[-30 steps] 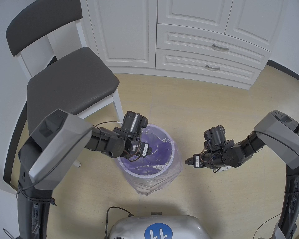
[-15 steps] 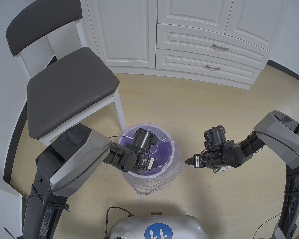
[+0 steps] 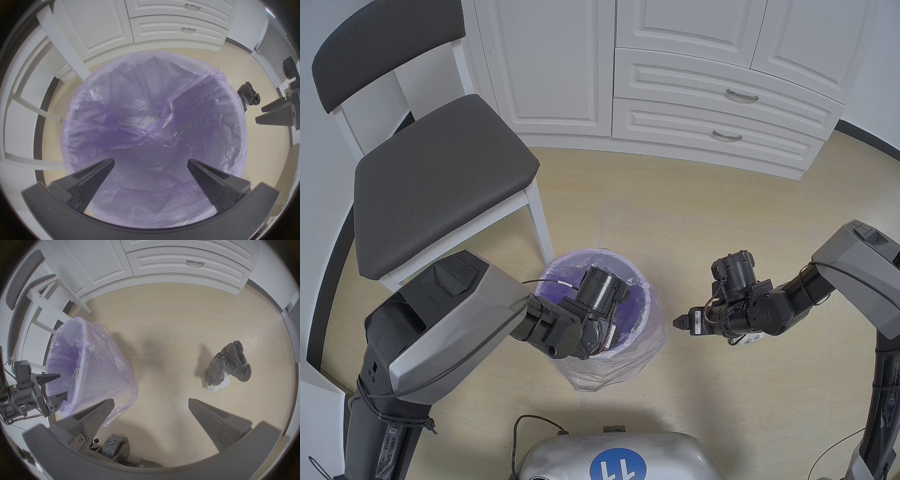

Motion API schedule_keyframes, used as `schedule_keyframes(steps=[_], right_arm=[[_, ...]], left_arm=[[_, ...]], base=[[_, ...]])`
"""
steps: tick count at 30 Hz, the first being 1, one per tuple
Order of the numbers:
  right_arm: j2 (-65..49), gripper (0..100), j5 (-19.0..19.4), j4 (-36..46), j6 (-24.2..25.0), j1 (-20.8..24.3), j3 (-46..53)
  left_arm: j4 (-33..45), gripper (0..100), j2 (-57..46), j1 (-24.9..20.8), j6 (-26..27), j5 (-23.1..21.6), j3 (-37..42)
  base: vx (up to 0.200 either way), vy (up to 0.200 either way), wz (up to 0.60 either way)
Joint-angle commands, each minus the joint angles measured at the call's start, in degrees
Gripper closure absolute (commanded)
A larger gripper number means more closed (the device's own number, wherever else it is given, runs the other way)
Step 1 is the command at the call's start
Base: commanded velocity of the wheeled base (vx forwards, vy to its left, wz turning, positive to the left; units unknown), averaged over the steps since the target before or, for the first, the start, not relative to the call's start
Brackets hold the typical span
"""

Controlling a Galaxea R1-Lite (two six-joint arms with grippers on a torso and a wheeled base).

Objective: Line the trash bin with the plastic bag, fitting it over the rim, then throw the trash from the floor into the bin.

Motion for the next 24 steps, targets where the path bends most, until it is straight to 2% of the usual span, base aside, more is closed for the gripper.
schedule_keyframes(steps=[1, 7, 10, 11, 14, 17, 21, 22, 24], right_arm=[[-0.58, 0, 0.01, -0.05, 0.01, 0.02, 0.16], [-0.76, 0, 0.01, -0.05, -0.17, 0.02, 0.34], [-0.94, 0, 0.01, -0.05, -0.17, 0.02, 0.60], [-1.02, 0, 0.01, -0.05, -0.17, 0.02, 0.60], [-1.11, 0, 0.01, -0.05, -0.17, 0.02, 0.60], [-1.55, 0, 0.01, 0.12, -0.17, 0.02, 0.69], [-1.81, 0, 0.01, 0.03, -0.25, 0.02, 0.95], [-2.52, 0, 0.01, 0.03, -0.52, 0.11, 1.48], [-2.87, 0, 0.01, 0.03, -1.22, 0.11, 1.92]], left_arm=[[-0.04, 0, -1.43, 0.46, 1.77, 0.91, -0.17], [-3.03, 0, -1.86, 1.96, 10.12, 5.83, 0.53], [-5.58, 0, -2.13, 2.49, 12.84, 6.10, 1.94], [-7.95, 0, -2.22, 2.75, 15.39, 6.27, 4.14], [-11.47, 0, -2.30, 2.84, 18.20, 6.36, 7.65], [-19.11, 0, -2.74, 3.19, 22.60, 6.36, 13.37], [-23.07, 0, -2.92, 3.28, 24.62, 6.36, 16.35], [-27.11, 0, -3.45, 3.19, 26.03, 6.36, 19.34], [-29.31, 0, -4.50, 3.01, 26.99, 6.27, 21.63]], base=[[0.000, 0.000, 0.00], [0.000, 0.000, 0.00], [0.000, 0.000, 0.00], [0.000, 0.000, 0.00], [0.000, 0.000, 0.00], [0.000, 0.000, 0.00], [0.000, 0.000, 0.00], [0.000, 0.000, 0.00], [0.000, 0.000, 0.00]])
